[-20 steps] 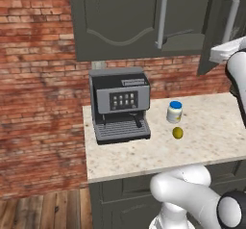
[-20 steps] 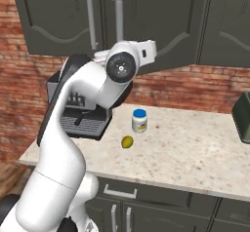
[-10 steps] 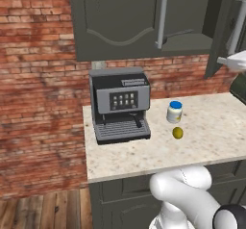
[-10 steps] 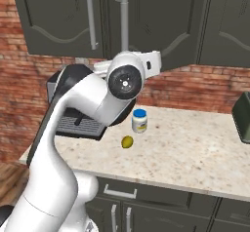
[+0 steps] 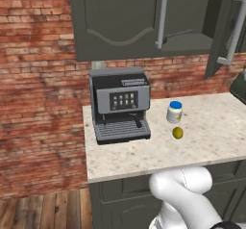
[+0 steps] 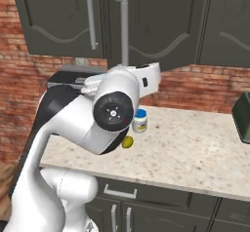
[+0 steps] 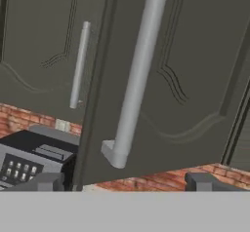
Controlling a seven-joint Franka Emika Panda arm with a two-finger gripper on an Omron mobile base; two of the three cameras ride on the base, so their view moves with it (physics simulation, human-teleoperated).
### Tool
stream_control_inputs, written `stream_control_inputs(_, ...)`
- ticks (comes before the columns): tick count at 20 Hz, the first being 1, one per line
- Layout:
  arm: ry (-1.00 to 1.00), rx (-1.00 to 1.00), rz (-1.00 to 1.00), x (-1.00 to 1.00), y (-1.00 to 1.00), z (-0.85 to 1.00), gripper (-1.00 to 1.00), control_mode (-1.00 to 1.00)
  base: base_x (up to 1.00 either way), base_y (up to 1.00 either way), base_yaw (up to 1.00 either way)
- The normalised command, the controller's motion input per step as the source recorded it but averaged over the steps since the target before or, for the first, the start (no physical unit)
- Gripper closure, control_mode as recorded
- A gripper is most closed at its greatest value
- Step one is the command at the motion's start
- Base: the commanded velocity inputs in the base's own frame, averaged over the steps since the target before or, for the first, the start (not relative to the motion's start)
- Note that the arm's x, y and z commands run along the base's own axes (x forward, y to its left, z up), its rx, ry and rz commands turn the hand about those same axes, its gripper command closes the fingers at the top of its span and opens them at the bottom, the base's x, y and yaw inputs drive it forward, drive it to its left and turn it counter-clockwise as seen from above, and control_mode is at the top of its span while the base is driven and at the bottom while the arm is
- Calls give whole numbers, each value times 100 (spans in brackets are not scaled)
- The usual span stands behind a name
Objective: Pick the pan from the cabinet and place it on the stove. Then turn on the stove burner for the pan.
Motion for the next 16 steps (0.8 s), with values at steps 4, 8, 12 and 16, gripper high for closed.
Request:
stream_control_inputs(4,-2,-23,-12,-72,47,0,-100,-100,0,0,0)
stream_control_inputs(8,-5,-35,-7,-35,91,0,-100,-100,0,0,0)
stream_control_inputs(12,-1,-43,-3,-2,100,4,-100,-100,0,0,0)
stream_control_inputs(16,-1,-41,0,17,99,7,-100,-100,0,0,0)
